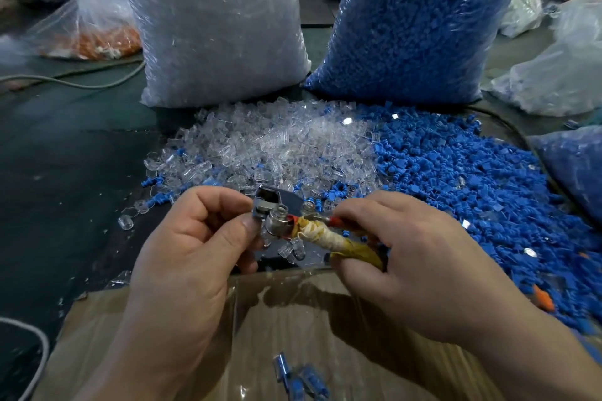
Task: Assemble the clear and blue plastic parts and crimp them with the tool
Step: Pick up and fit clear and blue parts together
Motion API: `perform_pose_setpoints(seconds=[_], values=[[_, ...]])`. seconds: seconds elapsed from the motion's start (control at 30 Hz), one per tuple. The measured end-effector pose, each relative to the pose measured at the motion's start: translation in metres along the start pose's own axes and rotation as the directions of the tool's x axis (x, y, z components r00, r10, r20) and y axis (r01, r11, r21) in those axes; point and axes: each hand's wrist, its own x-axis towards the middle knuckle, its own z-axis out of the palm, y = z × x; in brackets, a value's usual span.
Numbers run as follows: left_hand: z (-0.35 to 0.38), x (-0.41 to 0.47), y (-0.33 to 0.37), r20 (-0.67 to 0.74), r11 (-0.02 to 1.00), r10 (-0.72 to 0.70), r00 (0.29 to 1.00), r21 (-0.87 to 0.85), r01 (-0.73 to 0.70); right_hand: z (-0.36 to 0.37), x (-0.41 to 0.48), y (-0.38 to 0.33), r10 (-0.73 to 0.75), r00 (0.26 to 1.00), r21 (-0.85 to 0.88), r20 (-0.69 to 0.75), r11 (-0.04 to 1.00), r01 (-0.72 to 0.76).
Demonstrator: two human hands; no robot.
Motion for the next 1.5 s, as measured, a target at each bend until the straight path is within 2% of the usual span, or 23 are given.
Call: perform_pose_setpoints(seconds=[0.1, 0.2, 0.3, 0.4, 0.5, 0.6, 0.67, 0.73, 0.83, 0.93, 1.03, 1.13, 1.2, 1.23, 1.27, 1.3, 1.33, 1.37, 1.4, 1.43, 1.5], values=[[-0.002, 0.003, -0.001, -0.067, 0.990, -0.080, 0.995, 0.114, 0.088, 0.005, 0.004, 0.010, 0.071, 0.996, -0.109, -0.062, 0.991, -0.077], [0.005, -0.001, 0.005, 0.035, 0.945, -0.228, 0.973, 0.249, 0.212, 0.010, 0.010, 0.019, 0.159, 0.984, -0.200, -0.082, 0.965, -0.172], [0.014, -0.006, 0.006, 0.076, 0.911, -0.239, 0.968, 0.363, 0.196, 0.013, 0.017, 0.023, 0.167, 0.983, -0.264, -0.077, 0.947, -0.181], [0.017, -0.008, 0.007, 0.051, 0.889, -0.225, 0.973, 0.421, 0.183, 0.014, 0.020, 0.022, 0.171, 0.984, -0.253, -0.056, 0.951, -0.180], [0.020, -0.010, 0.009, 0.018, 0.886, -0.189, 0.982, 0.433, 0.163, 0.011, 0.016, 0.013, 0.099, 0.987, -0.186, -0.126, 0.975, -0.122], [0.022, -0.012, 0.007, 0.023, 0.875, -0.167, 0.986, 0.465, 0.137, 0.016, 0.009, -0.007, -0.105, 0.975, -0.089, -0.195, 0.992, 0.090], [0.023, -0.015, 0.007, 0.044, 0.872, -0.129, 0.991, 0.482, 0.092, 0.023, 0.006, -0.017, -0.211, 0.959, -0.108, -0.191, 0.975, 0.194], [0.024, -0.017, 0.011, 0.068, 0.867, -0.082, 0.994, 0.496, 0.037, 0.025, 0.006, -0.020, -0.229, 0.950, -0.113, -0.212, 0.971, 0.209], [0.027, -0.020, 0.018, 0.095, 0.901, -0.072, 0.993, 0.433, 0.024, 0.021, 0.006, -0.019, -0.221, 0.942, -0.083, -0.254, 0.975, 0.207], [0.023, -0.018, 0.024, 0.105, 0.940, -0.153, 0.983, 0.322, 0.112, 0.020, 0.006, -0.020, -0.272, 0.920, -0.079, -0.281, 0.962, 0.260], [0.017, -0.012, 0.024, 0.187, 0.906, -0.251, 0.950, 0.391, 0.162, 0.017, 0.005, -0.026, -0.290, 0.929, -0.017, -0.229, 0.956, 0.294], [0.014, -0.010, 0.021, 0.229, 0.922, -0.302, 0.925, 0.317, 0.223, 0.013, 0.003, -0.032, -0.216, 0.965, 0.050, -0.151, 0.973, 0.226], [0.013, -0.010, 0.017, 0.238, 0.954, -0.253, 0.938, 0.220, 0.201, 0.015, 0.003, -0.036, -0.092, 0.990, 0.172, -0.110, 0.979, 0.110], [0.012, -0.011, 0.016, 0.252, 0.964, -0.190, 0.949, 0.232, 0.131, 0.016, 0.002, -0.038, 0.007, 0.998, 0.302, -0.062, 0.953, 0.013], [0.011, -0.012, 0.016, 0.280, 0.962, -0.120, 0.953, 0.268, 0.043, 0.015, 0.002, -0.039, 0.101, 0.995, 0.482, 0.020, 0.871, -0.098], [0.010, -0.013, 0.018, 0.323, 0.956, -0.056, 0.945, 0.291, -0.042, 0.014, 0.002, -0.040, 0.162, 0.978, 0.664, 0.135, 0.718, -0.210], [0.008, -0.015, 0.021, 0.362, 0.947, -0.016, 0.932, 0.304, -0.103, 0.011, 0.002, -0.039, 0.179, 0.943, 0.766, 0.279, 0.551, -0.331], [0.006, -0.016, 0.024, 0.397, 0.932, 0.002, 0.918, 0.332, -0.146, 0.007, 0.002, -0.037, 0.158, 0.916, 0.783, 0.369, 0.477, -0.398], [0.004, -0.016, 0.027, 0.424, 0.905, 0.002, 0.906, 0.385, -0.182, 0.005, 0.001, -0.033, 0.146, 0.906, 0.748, 0.397, 0.520, -0.412], [0.001, -0.015, 0.030, 0.455, 0.863, -0.013, 0.890, 0.454, -0.220, 0.003, 0.002, -0.028, 0.153, 0.912, 0.672, 0.380, 0.631, -0.386], [-0.004, -0.011, 0.030, 0.512, 0.760, -0.067, 0.857, 0.582, -0.288, 0.006, 0.003, -0.022, 0.178, 0.950, 0.422, 0.258, 0.863, -0.277]])
